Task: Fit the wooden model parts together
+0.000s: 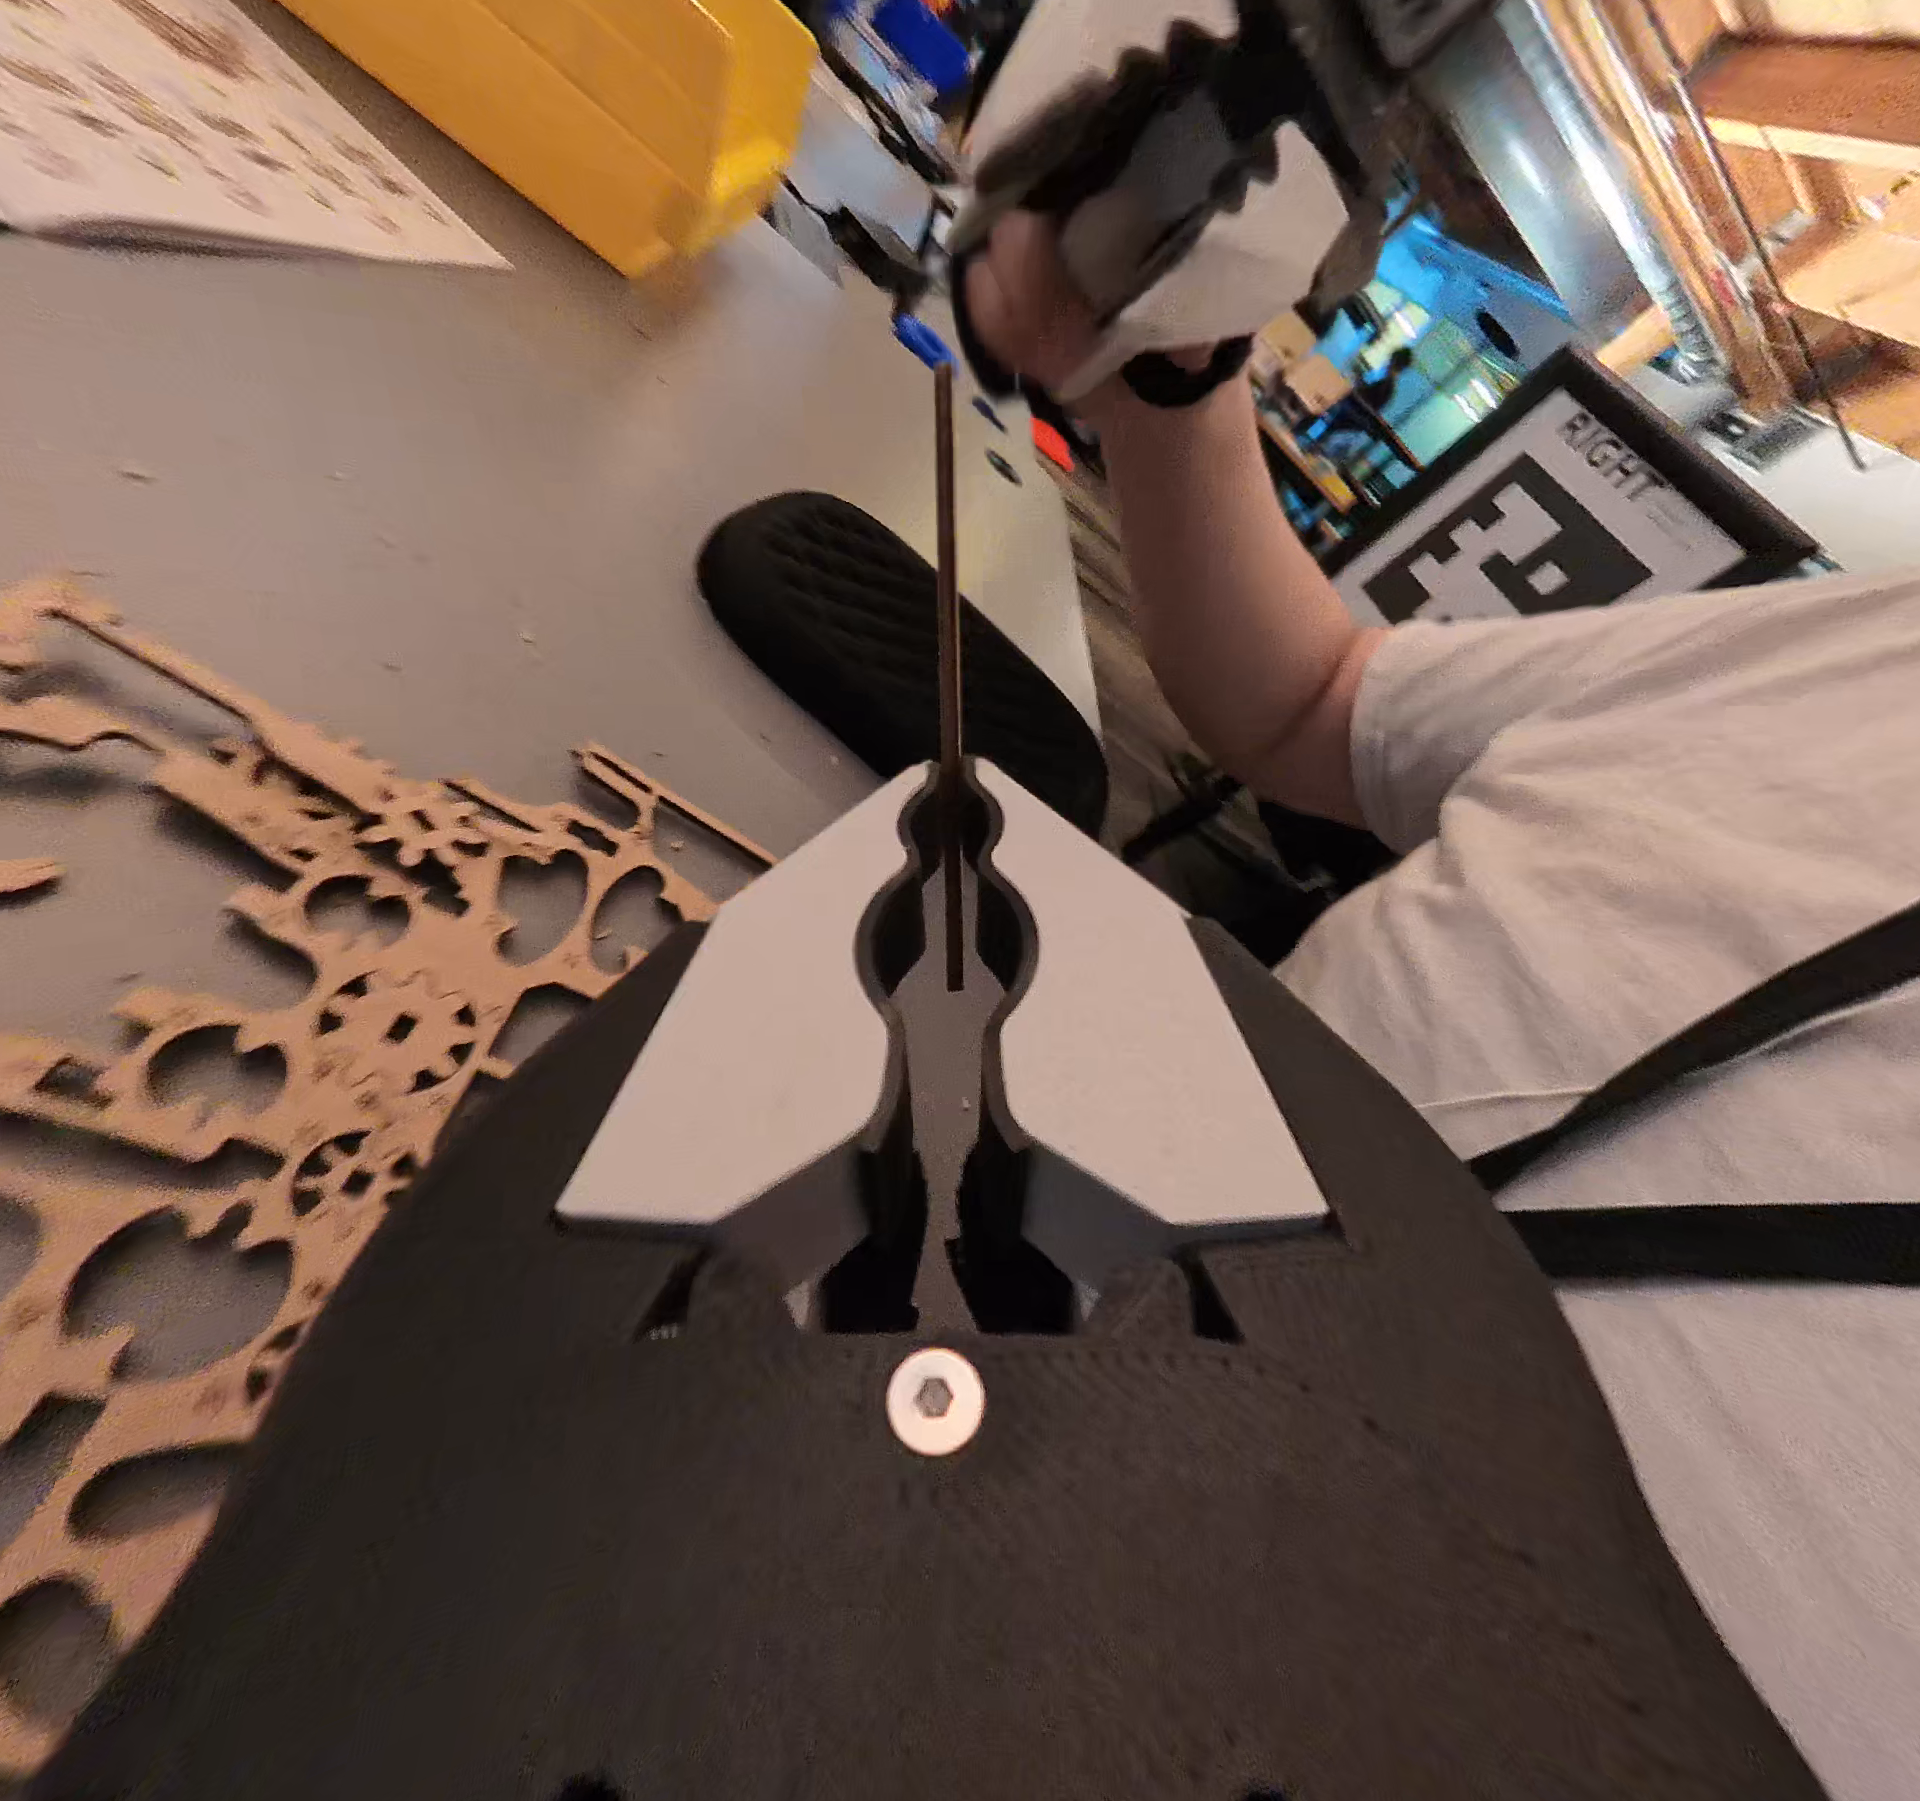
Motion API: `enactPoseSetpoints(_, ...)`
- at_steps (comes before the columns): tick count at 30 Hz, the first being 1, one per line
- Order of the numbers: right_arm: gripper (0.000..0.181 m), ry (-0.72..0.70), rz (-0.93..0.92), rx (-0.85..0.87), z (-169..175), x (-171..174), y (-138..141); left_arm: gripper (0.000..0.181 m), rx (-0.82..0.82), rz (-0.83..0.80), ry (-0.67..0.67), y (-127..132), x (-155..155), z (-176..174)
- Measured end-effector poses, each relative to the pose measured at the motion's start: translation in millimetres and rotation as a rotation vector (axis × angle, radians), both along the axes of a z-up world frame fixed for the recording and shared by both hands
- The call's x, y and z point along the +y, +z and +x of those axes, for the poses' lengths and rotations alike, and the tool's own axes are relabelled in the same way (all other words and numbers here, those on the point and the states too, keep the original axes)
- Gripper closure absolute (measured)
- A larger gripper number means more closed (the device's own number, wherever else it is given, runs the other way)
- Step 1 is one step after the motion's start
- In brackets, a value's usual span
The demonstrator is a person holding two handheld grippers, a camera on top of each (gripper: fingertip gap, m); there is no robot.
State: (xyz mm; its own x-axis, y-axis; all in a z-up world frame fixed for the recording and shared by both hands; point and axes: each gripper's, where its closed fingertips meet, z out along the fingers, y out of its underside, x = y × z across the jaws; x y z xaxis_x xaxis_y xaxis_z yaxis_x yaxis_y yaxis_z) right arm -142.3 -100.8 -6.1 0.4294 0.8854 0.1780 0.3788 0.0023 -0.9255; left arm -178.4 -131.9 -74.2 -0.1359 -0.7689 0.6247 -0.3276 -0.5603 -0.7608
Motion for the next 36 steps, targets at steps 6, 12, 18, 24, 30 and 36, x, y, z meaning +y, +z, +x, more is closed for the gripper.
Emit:
enactPoseSetpoints(6, 0.148, 0.062, -0.505, 0.558, -23.1, 18.0, -9.9, 0.181, -0.021, 0.043, 0.103, 1.2, 14.2, -12.8)
enactPoseSetpoints(12, 0.181, 0.118, -0.545, 0.513, -40.6, 19.6, -19.3, 0.173, 0.041, 0.099, 0.112, -2.3, 22.1, -20.9)
enactPoseSetpoints(18, 0.181, -0.185, -0.698, 0.661, 24.4, 47.1, -42.9, 0.145, 0.338, 0.097, 0.459, -25.6, 110.3, -102.4)
enactPoseSetpoints(24, 0.181, -0.314, -0.717, 0.595, 30.5, 50.5, -78.7, 0.139, 0.449, -0.143, 0.462, -55.6, 126.7, -116.3)
enactPoseSetpoints(30, 0.181, -0.306, -0.545, 0.527, 19.6, 59.2, -64.8, 0.147, 0.446, -0.214, 0.413, -64.0, 122.8, -98.7)
enactPoseSetpoints(36, 0.181, -0.384, -0.395, 0.369, 35.3, 63.9, -61.7, 0.167, 0.481, -0.186, 0.432, -71.8, 124.8, -98.0)
